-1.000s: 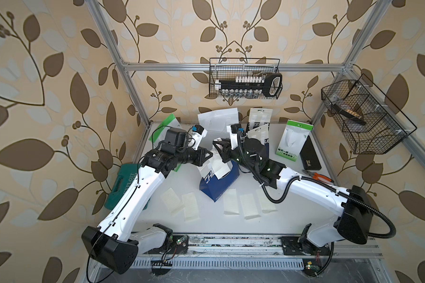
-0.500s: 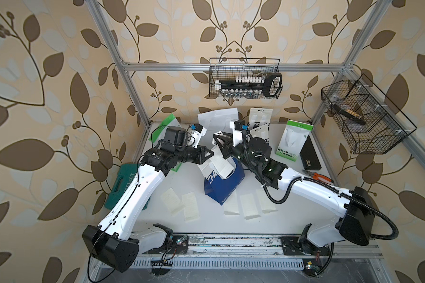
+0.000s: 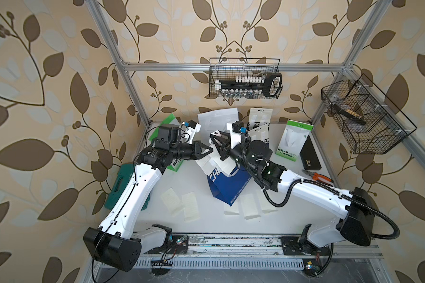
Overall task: Staple the receipts to the bags
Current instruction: Place the stapler in the takeout bag.
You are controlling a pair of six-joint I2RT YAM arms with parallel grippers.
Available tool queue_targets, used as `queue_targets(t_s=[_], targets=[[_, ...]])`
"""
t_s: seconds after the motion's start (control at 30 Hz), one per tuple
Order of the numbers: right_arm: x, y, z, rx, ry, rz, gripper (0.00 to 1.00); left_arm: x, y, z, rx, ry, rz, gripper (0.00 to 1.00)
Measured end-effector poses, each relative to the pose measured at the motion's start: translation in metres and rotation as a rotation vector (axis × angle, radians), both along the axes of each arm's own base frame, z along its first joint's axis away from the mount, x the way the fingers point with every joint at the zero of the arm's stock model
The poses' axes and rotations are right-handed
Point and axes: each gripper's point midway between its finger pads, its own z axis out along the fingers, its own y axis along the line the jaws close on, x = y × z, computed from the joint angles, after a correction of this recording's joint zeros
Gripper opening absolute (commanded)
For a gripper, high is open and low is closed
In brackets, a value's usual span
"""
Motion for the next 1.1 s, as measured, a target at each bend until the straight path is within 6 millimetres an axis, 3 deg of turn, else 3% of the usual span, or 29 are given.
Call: queue_targets(t_s=[0.53,1.1], targets=[[0.001,-0.001,0.009,-0.024,-0.065,-0.044,0.00,-0.001,-0.003,0.008,-0.134,0.063,-0.033,0.00],[0.008,0.004,-0.011,-0.067,-0.050,-0.066,0.00,-0.001,-0.004,0.009,-0.161,0.077,-0.038,0.00]])
